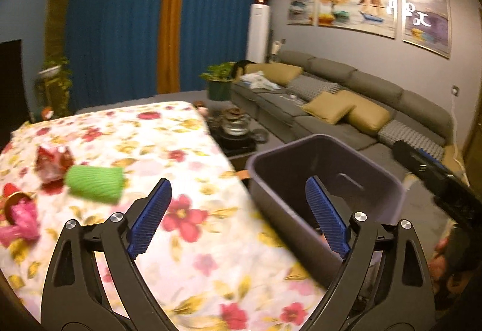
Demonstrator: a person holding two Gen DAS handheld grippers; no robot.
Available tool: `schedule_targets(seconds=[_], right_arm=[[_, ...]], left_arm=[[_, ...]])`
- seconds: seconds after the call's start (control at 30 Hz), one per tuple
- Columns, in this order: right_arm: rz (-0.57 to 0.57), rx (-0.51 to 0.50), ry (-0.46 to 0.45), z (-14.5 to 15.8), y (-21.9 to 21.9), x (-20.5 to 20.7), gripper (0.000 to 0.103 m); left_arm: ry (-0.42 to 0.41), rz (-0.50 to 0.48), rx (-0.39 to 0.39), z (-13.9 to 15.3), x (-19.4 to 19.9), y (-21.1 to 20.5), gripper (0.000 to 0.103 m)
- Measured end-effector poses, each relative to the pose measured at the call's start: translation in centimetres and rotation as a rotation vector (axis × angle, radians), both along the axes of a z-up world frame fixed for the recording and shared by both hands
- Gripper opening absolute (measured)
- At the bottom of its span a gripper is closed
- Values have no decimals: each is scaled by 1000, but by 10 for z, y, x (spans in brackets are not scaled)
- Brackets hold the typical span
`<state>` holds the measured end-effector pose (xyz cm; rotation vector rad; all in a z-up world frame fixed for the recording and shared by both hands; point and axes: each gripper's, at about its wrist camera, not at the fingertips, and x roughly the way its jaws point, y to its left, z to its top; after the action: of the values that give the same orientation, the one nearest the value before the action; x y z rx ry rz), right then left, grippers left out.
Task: Collect trash
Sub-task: 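Move both open tools back toward the red cup and green mesh sleeve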
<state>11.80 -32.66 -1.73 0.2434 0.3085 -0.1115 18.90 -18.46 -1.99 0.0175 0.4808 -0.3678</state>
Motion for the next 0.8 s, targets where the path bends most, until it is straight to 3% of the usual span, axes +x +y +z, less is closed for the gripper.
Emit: schedule_targets(seconds=[0.27, 0.8], right_arm=[[17, -43, -23, 10, 29, -5, 88], [155, -66, -22, 18, 108, 7, 88]], left_arm=[[-14, 123, 21, 4, -5, 41, 89], [-35, 294, 38, 12, -17, 122, 89]])
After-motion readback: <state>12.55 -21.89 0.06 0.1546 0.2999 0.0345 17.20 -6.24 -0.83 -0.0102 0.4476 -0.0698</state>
